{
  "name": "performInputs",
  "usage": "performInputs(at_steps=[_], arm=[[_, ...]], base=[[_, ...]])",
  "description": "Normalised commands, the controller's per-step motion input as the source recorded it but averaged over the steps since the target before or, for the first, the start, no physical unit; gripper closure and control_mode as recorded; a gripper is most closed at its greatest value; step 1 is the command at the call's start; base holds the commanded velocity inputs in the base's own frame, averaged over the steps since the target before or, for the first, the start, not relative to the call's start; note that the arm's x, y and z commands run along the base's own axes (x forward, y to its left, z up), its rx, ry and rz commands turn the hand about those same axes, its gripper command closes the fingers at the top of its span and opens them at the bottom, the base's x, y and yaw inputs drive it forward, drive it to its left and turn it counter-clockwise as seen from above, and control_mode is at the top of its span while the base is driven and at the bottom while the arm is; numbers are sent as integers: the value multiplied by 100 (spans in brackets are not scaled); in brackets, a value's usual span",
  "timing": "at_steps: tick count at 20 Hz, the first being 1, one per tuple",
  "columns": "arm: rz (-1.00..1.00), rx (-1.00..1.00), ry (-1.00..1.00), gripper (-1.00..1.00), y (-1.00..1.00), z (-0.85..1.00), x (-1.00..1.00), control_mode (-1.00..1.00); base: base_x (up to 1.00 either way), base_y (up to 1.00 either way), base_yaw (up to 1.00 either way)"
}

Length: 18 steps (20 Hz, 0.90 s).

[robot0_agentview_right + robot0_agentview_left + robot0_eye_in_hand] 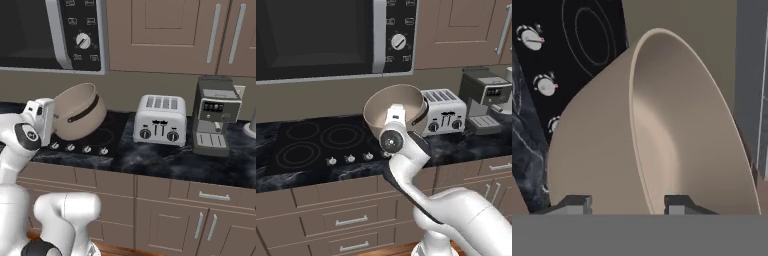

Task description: Move the pot and pan from the stove into the sink.

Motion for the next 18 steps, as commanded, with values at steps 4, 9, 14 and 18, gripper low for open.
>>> performInputs(at_steps=[4,9,14,18], arm=[[5,-7,3,100,0,43,-74,-100],[6,-7,1,100,0,42,-83,-100],[7,-9,1,100,0,41,-91,-100],[7,-7,2,100,0,40,-93,-100]], base=[[0,0,0],[0,0,0],[0,0,0],[0,0,0]])
